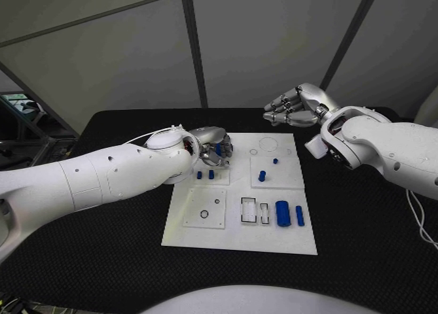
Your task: Assemble the parts on the task board
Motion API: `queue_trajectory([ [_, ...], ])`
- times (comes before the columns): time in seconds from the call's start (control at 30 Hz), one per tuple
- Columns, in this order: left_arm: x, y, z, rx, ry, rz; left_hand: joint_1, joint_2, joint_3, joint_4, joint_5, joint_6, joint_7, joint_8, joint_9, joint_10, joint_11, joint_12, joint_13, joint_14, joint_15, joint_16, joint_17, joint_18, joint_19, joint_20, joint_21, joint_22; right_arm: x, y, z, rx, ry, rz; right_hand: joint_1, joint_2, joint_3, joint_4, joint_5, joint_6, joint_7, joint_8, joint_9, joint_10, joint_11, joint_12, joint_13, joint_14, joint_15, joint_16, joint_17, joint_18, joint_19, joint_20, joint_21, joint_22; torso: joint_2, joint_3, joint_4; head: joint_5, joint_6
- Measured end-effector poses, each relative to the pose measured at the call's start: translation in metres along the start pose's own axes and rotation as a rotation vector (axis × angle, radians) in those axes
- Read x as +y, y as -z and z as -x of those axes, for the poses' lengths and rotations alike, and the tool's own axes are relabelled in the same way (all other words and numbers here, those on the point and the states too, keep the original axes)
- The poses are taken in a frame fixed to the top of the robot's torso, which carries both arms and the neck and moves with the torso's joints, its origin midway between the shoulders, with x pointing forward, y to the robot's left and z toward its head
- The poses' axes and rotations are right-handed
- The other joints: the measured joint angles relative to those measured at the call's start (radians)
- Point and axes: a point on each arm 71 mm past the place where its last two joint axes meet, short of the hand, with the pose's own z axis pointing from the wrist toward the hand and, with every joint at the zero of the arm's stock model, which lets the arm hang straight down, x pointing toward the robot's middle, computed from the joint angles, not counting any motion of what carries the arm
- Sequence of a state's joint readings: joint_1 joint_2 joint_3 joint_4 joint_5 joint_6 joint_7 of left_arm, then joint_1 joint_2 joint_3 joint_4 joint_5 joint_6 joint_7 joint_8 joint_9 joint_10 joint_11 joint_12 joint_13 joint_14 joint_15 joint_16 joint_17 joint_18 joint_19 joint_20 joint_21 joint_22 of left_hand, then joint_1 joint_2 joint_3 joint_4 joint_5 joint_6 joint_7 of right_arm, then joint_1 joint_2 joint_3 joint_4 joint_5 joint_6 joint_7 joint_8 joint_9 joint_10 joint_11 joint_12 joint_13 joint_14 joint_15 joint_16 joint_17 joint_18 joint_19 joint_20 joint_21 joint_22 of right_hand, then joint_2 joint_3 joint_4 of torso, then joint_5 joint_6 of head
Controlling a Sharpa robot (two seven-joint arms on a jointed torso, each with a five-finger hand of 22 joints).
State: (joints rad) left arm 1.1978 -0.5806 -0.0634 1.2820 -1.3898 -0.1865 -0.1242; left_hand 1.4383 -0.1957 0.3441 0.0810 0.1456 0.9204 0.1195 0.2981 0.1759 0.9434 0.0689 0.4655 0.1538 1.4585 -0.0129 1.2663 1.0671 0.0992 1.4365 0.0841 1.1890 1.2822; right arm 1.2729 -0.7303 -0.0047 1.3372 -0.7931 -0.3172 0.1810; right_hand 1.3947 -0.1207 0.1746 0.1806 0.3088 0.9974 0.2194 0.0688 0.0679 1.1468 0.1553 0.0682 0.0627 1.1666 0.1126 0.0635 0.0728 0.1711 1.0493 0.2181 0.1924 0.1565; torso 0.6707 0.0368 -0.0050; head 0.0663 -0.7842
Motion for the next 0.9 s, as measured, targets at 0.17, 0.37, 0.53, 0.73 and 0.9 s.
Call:
queue_trajectory([
  [0.17, -0.0002, -0.0023, -0.0018, 0.01, -0.004, 0.004, 0.004, 0.004, 0.015, -0.006, 0.0, 0.009, 0.001, -0.007, -0.005, 0.017, -0.001, -0.011, -0.01, 0.002, -0.002, 0.004, -0.004, 0.0, 0.0, 0.0, 0.006, 0.006, 0.0003, -0.0003, -0.0004, 0.001, 0.0, 0.001, 0.0, 0.0, 0.0, 0.0, 0.0, 0.0, 0.0, 0.0, 0.0, 0.0, 0.0, 0.0, 0.0, 0.0, 0.0, 0.0, 0.0, 0.0, 0.0, 0.0, 0.0, 0.0, 0.0, 0.0002, 0.0001, -0.001, -0.002],
  [0.37, 0.0, -0.0042, -0.0067, 0.024, -0.003, 0.007, 0.004, 0.004, 0.031, -0.009, 0.0, 0.02, 0.002, -0.012, -0.009, 0.031, -0.003, -0.022, -0.019, 0.002, -0.002, 0.004, -0.009, 0.0, 0.006, -0.001, 0.01, 0.01, 0.0008, -0.0006, -0.0011, 0.002, -0.001, 0.002, 0.0, 0.0, 0.0, 0.0, 0.0, -0.003, -0.003, 0.0, 0.0, 0.0, 0.0, 0.0, 0.0, 0.0, 0.0, 0.0, -0.002, 0.0, 0.0, 0.0, -0.007, -0.003, 0.0, 0.0001, 0.0002, 0.0, -0.005],
  [0.53, 0.0016, -0.005, -0.0098, 0.03, -0.002, 0.013, 0.008, 0.008, 0.044, -0.013, 0.0, 0.027, 0.002, -0.017, -0.012, 0.042, -0.003, -0.028, -0.024, 0.002, -0.002, 0.005, -0.011, 0.0, 0.007, 0.0, 0.011, 0.014, 0.0011, -0.0009, -0.0015, 0.003, -0.001, 0.003, 0.0, 0.0, 0.0, 0.0, 0.0, -0.003, -0.003, 0.0, 0.0, 0.0, 0.0, 0.0, 0.0, 0.0, 0.0, 0.0, -0.002, 0.0, 0.0, 0.0, -0.007, -0.003, 0.0, -0.0001, 0.0006, 0.0, -0.007],
  [0.73, 0.0017, -0.0059, -0.0099, 0.029, -0.002, 0.014, 0.011, 0.011, 0.053, -0.017, 0.0, 0.034, 0.002, -0.019, -0.015, 0.049, -0.003, -0.033, -0.028, 0.002, -0.002, 0.008, -0.014, 0.0, 0.007, 0.0, 0.014, 0.017, 0.0013, -0.0012, -0.002, 0.004, -0.002, 0.003, 0.0, 0.0, 0.0, 0.0, 0.0, -0.003, -0.003, 0.0, 0.0, 0.0, 0.0, 0.0, 0.0, 0.0, 0.0, 0.0, -0.002, 0.0, 0.0, 0.0, -0.007, -0.003, 0.0, -0.0001, 0.0006, 0.0, -0.009],
  [0.9, 0.002, -0.0062, -0.0099, 0.029, -0.002, 0.015, 0.014, 0.02, 0.079, -0.027, 0.0, 0.051, 0.004, -0.024, -0.018, 0.079, -0.006, -0.041, -0.035, 0.002, -0.002, 0.008, -0.018, 0.0, 0.011, -0.004, 0.027, 0.026, 0.0015, -0.0015, -0.0024, 0.005, -0.002, 0.004, 0.0, 0.0, 0.0, 0.0, 0.0, -0.003, -0.003, 0.0, 0.0, 0.0, 0.0, 0.0, 0.0, 0.0, 0.0, 0.0, -0.002, 0.0, 0.0, 0.0, -0.007, -0.002, 0.0, -0.0001, 0.001, -0.002, -0.009],
])
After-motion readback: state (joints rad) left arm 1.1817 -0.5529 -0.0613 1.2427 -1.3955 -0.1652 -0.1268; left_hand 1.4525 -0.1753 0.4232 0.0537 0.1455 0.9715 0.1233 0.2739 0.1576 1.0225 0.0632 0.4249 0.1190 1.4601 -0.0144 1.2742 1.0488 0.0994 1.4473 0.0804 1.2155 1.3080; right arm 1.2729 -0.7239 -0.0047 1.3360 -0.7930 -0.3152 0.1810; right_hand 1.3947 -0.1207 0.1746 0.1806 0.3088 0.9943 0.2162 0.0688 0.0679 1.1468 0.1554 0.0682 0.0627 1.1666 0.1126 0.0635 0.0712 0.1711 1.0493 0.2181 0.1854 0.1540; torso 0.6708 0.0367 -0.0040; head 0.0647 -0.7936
